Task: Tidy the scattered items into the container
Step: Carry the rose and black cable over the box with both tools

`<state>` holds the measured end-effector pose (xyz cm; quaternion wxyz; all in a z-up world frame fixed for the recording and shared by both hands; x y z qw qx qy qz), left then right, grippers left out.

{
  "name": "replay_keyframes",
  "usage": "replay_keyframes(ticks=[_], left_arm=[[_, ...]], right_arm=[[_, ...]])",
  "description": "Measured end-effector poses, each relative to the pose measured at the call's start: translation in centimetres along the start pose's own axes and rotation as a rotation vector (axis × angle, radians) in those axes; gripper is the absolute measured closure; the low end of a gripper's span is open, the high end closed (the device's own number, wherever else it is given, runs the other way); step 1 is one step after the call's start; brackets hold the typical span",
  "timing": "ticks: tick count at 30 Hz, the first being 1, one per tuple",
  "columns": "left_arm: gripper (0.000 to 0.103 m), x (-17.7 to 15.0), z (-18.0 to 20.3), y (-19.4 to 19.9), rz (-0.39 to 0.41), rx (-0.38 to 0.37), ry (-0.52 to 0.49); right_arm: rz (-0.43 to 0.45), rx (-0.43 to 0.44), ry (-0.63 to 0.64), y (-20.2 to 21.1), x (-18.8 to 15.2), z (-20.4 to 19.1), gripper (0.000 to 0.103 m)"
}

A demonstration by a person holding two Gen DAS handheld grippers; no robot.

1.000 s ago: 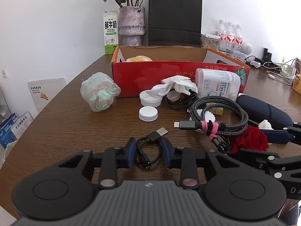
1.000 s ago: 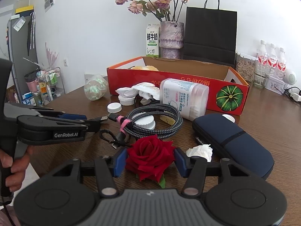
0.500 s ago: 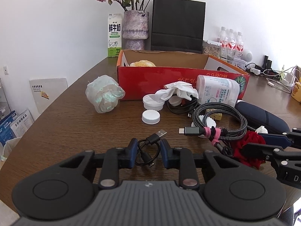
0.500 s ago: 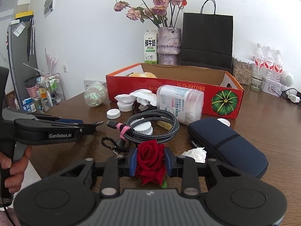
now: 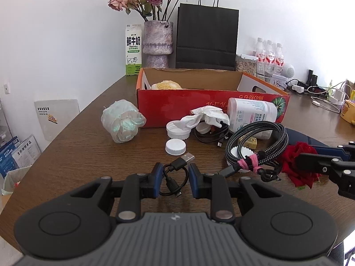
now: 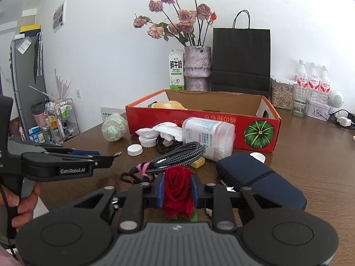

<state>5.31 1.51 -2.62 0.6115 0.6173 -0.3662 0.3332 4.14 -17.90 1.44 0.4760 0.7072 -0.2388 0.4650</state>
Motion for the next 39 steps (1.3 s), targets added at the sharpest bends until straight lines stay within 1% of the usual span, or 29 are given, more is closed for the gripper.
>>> replay_keyframes(ticks=[8, 14, 21, 28, 33, 36, 39], left_arm=[[0.078, 0.8, 0.1, 0.7, 0.032, -0.003, -0.006], [0.078, 1.4, 0.3, 1.2, 0.057, -0.004, -0.012], [0.078, 3.4, 0.8, 1.2, 0.114, -0.018, -0.019], [0.078, 7.1, 1.4, 0.1, 0.197, -0.033, -0.007], [0.078, 10.3, 2.0, -1.6, 0.244, -0.042, 0.007], [0.077, 12.4, 2.4, -3.1, 0.256, -0.056, 0.021], [0.077, 14.6, 2.8, -5.2, 0.238, -0.083, 0.036]], right_arm=[[0.068, -0.016, 0.003, 1.1, 1.7, 0.5, 0.081], [0.083, -0.027, 0.006, 1.1, 2.3, 0.8, 0.081], [0.122, -0.05, 0.0, 0.3, 4.0, 1.6, 0.081], [0.192, -0.078, 0.003, -1.0, 7.2, 2.7, 0.081], [0.225, -0.097, -0.015, -3.0, 9.8, 3.9, 0.08], [0.238, -0.113, -0.024, -4.4, 11.6, 4.7, 0.08], [0.24, -0.126, -0.026, -6.1, 13.5, 5.4, 0.08]])
Point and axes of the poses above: each gripper's, at about its wrist camera, not at the fingertips, and y roughly against the way its jaws point, z to its right, x to its top, the point moved 1 cm from there along -y, roughly the way its jaws point, and after that the axes turned 4 degrees about -y, right-handed, at the moved point
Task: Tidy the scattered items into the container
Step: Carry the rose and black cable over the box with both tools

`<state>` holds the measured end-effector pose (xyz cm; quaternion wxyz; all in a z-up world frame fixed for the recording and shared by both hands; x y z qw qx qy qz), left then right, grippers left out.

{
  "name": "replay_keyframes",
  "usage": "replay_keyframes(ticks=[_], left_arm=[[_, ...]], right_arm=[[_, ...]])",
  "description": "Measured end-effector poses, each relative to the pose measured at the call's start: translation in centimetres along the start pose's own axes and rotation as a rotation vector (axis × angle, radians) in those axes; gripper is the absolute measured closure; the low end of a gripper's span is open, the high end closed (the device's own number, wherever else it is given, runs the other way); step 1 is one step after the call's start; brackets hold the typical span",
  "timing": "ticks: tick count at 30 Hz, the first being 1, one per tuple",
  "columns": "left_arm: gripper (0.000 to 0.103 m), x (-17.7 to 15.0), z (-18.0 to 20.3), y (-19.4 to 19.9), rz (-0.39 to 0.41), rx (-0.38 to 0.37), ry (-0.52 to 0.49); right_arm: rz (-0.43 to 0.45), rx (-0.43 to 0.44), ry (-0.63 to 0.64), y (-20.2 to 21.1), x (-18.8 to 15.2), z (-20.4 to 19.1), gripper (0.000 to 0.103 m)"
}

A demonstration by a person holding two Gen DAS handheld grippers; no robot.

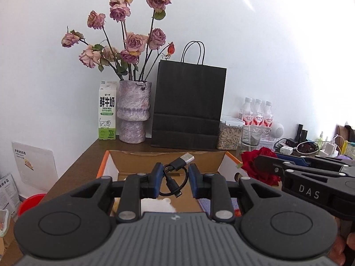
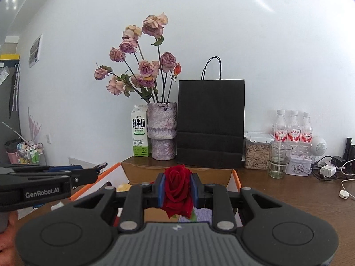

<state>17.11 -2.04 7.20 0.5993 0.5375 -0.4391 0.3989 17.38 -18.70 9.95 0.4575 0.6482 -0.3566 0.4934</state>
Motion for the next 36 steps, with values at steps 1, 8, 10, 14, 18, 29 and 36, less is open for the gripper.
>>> replay_keyframes(ticks=[1, 8, 10, 14, 18, 29, 36], left_arm=[[0.077, 0.5, 0.1, -0.9, -0.005, -0.005, 0.004], [0.077, 2.9, -0.2, -7.9, -0.055, 0.031, 0.053], [0.077, 2.9, -0.6, -9.7, -0.076, 0.054, 0.071], [0.077, 1.5, -1.4, -12.6, -0.142, 0.094, 0.072], [0.077, -0.2, -1.6, -14.1, -0.194, 0.126, 0.045], [0.077, -0.9, -1.2, -13.4, -0.17, 0.159, 0.001], [0.026, -0.5, -0.9, -12.7, -0.133, 0.221, -0.022]], right_arm=[[0.001, -0.001, 0.0, -0.7, 0.5, 0.1, 0.081], [-0.02, -0.001, -0.02, -6.6, 3.5, 1.2, 0.08], [-0.039, -0.002, -0.029, -8.4, 3.8, 1.5, 0.08], [-0.109, -0.001, -0.042, -11.7, 2.6, 2.2, 0.08], [-0.171, -0.016, -0.051, -13.5, 1.2, 2.7, 0.08], [-0.213, -0.045, -0.032, -14.0, -0.2, 2.3, 0.08], [-0.225, -0.063, -0.009, -13.8, -0.2, 2.0, 0.042]])
Point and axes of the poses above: each gripper's, at about its wrist camera, not at the fingertips, and y roughly against the way its jaws point, z to its right, x to its top, the point moved 1 cm from there along -y, roughly the way its jaws point, and after that the axes turned 4 degrees about -y, right-handed, at the moved point
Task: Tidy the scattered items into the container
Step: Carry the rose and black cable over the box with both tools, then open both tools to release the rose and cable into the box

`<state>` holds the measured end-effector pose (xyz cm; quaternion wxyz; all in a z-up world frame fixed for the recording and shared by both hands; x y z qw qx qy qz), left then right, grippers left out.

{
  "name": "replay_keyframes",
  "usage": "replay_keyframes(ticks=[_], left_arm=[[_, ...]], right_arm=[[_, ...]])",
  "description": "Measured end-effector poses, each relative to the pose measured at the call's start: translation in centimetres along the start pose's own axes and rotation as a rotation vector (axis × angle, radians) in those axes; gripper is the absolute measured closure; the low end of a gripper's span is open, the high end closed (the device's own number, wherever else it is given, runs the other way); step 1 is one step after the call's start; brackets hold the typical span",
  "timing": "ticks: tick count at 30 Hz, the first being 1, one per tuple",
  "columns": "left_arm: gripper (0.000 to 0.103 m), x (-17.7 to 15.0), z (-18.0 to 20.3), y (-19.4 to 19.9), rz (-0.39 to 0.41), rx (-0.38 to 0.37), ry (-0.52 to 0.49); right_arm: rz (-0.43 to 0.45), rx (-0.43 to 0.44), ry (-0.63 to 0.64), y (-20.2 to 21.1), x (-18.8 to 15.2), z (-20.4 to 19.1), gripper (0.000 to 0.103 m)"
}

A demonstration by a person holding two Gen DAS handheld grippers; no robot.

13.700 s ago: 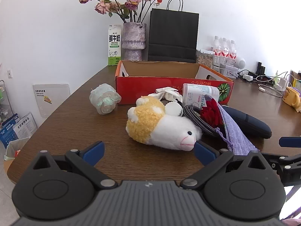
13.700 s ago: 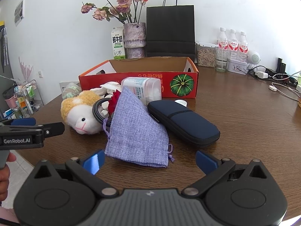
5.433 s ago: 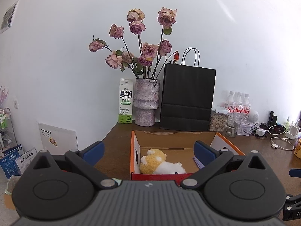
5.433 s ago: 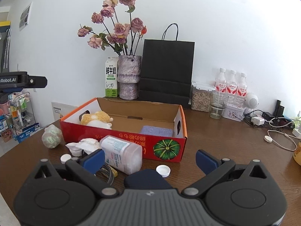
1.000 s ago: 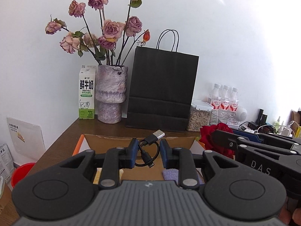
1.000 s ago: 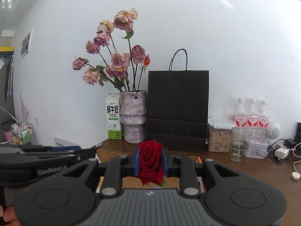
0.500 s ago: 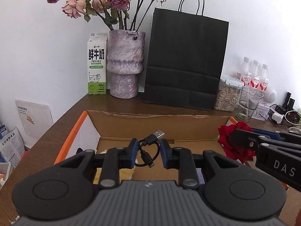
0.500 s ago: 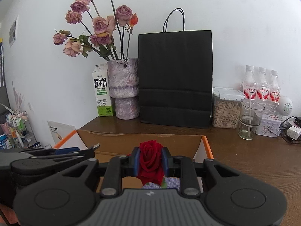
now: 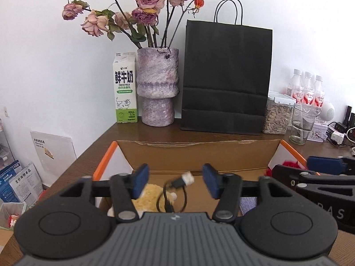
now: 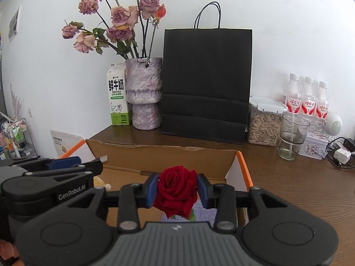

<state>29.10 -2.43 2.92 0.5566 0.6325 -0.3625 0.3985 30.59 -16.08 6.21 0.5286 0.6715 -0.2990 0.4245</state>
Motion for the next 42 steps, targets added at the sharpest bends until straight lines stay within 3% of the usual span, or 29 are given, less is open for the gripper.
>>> replay_keyframes(ticks=[1, 2, 3, 6, 42], left_arm=[[0.02, 0.1, -0.2, 0.3, 0.016, 0.036, 0.006], [0.008, 0.3, -0.4, 0.6, 0.031, 0.065, 0.009], [0.0, 0.5, -0.6, 0.8, 0.041, 0.076, 0.011], [0.0, 0.7, -1.0, 1.3, 0.05, 0.072, 0.026], [0.0, 1.8, -2.1, 4.3, 0.073, 0.057, 0.037]], right_arm=[[0.007, -0.01, -0.004, 0.1, 0.2, 0.1, 0.021], [0.021, -0.03, -0.012, 0.4, 0.4, 0.2, 0.014], [0.028, -0.039, -0.01, 0.6, 0.5, 0.3, 0.007], [0.014, -0.006, -0.017, 1.1, 1.0, 0.6, 0.002], [0.072, 0.019, 0.042, 4.6, 1.5, -0.7, 0.0]])
Point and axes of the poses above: each gripper's, at about its wrist camera, not at the fingertips, and y roughly against the way its jaws point, z to its right, x to its top, the point moved 1 cm from there along -y, roughly the way its jaws point, and after that the axes turned 4 degrees about -y, right-handed, at the moved point
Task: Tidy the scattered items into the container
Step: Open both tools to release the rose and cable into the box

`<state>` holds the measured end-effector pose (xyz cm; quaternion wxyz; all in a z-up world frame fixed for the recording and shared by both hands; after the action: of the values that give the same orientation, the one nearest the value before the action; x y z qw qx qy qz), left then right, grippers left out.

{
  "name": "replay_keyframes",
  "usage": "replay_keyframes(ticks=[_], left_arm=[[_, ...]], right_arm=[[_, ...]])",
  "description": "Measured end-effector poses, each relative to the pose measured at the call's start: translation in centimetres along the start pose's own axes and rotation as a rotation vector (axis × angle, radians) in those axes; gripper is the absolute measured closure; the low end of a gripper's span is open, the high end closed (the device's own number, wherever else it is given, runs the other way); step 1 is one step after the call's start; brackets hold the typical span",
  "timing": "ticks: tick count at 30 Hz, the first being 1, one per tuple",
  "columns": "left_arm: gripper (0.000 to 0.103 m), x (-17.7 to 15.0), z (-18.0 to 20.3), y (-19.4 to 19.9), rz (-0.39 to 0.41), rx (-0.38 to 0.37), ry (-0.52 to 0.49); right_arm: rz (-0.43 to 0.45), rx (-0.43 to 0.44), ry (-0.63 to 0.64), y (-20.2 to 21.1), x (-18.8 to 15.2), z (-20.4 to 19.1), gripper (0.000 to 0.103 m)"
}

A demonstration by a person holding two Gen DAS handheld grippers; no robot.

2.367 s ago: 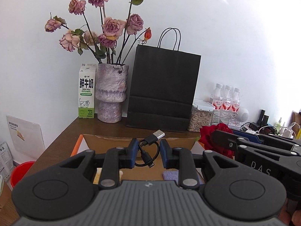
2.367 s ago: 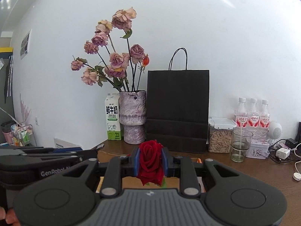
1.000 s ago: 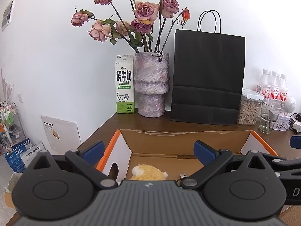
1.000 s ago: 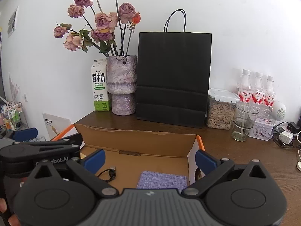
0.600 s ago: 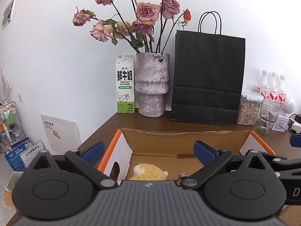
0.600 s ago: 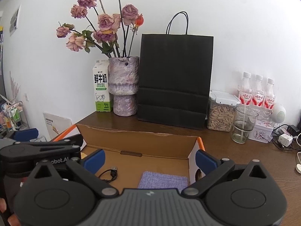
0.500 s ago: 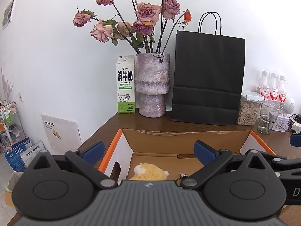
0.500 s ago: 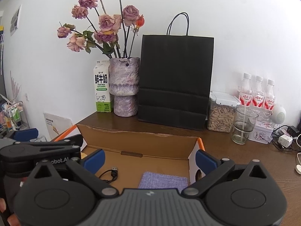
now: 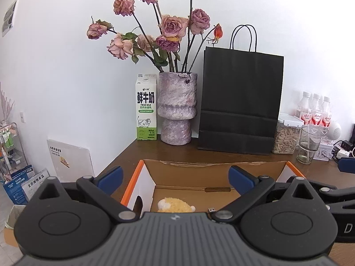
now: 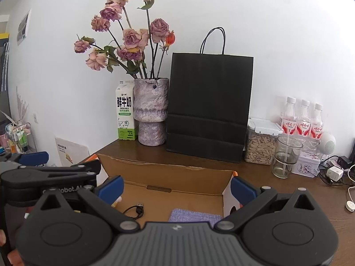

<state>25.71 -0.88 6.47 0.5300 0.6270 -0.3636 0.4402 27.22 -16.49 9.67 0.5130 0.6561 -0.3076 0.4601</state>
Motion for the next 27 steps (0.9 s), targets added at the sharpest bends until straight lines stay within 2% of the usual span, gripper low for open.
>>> replay_keyframes(ticks=[18, 27], left_arm=[[0.0, 0.2, -2.4, 6.0, 0.028, -0.027, -0.002], [0.0, -1.6, -4.5, 8.9, 0.018, -0.021, -0.013]], right_arm=[[0.046, 0.004, 0.066, 7.3, -1.3, -1.7, 0.0], [0.053, -0.003, 0.065, 10.9, -4.1, -1.2, 0.0]])
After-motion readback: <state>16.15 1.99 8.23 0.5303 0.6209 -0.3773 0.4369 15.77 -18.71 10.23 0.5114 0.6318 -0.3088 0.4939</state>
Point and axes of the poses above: each gripper's, at about its wrist camera, not at the fingertips, and y roughly against the way its jaws point, z to its right, x to its top, the point moved 1 cm from there along -y, roughly the way its jaws point, and after that the axes turned 4 degrees about -y, right-handed, at the moved point
